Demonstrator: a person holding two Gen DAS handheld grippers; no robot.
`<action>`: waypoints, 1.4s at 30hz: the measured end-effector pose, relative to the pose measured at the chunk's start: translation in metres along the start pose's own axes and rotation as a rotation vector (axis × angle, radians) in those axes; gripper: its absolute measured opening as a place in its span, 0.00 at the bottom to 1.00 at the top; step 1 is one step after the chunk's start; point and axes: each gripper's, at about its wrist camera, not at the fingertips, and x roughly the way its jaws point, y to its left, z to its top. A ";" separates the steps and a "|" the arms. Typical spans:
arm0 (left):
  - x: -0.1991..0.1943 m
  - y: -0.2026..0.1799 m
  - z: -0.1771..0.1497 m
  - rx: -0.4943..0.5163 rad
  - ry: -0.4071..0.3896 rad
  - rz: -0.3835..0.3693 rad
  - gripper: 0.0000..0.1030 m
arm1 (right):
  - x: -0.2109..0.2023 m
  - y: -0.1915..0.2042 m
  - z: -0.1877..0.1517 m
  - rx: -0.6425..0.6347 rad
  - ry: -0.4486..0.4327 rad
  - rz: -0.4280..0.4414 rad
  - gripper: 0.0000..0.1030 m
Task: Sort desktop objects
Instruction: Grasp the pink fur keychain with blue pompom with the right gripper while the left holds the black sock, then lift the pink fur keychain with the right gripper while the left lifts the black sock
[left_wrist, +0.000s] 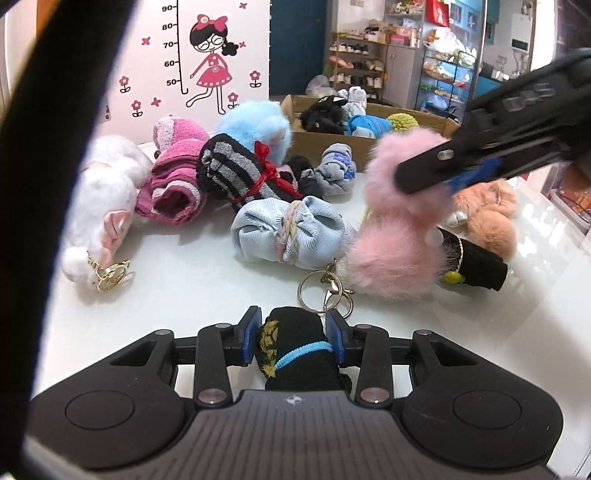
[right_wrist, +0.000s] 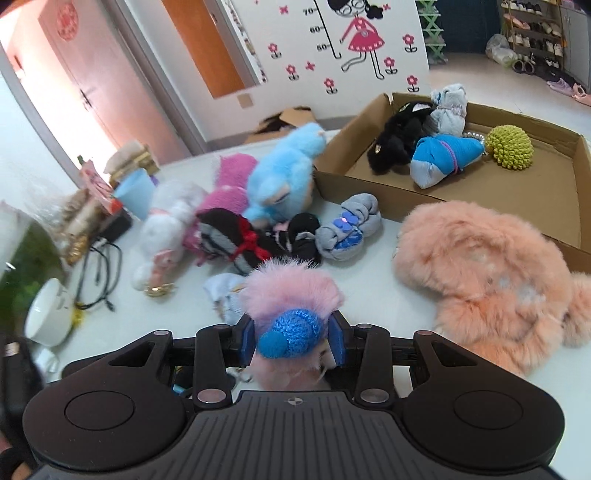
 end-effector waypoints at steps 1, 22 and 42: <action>0.001 0.000 0.000 0.002 -0.001 0.001 0.33 | -0.008 0.000 -0.004 0.002 -0.013 0.006 0.45; -0.001 0.005 -0.023 -0.013 -0.076 0.050 0.88 | -0.017 0.025 -0.108 -0.200 0.038 -0.143 0.53; 0.003 -0.006 -0.020 0.094 -0.066 0.006 1.00 | -0.017 0.005 -0.129 -0.189 -0.069 -0.253 0.80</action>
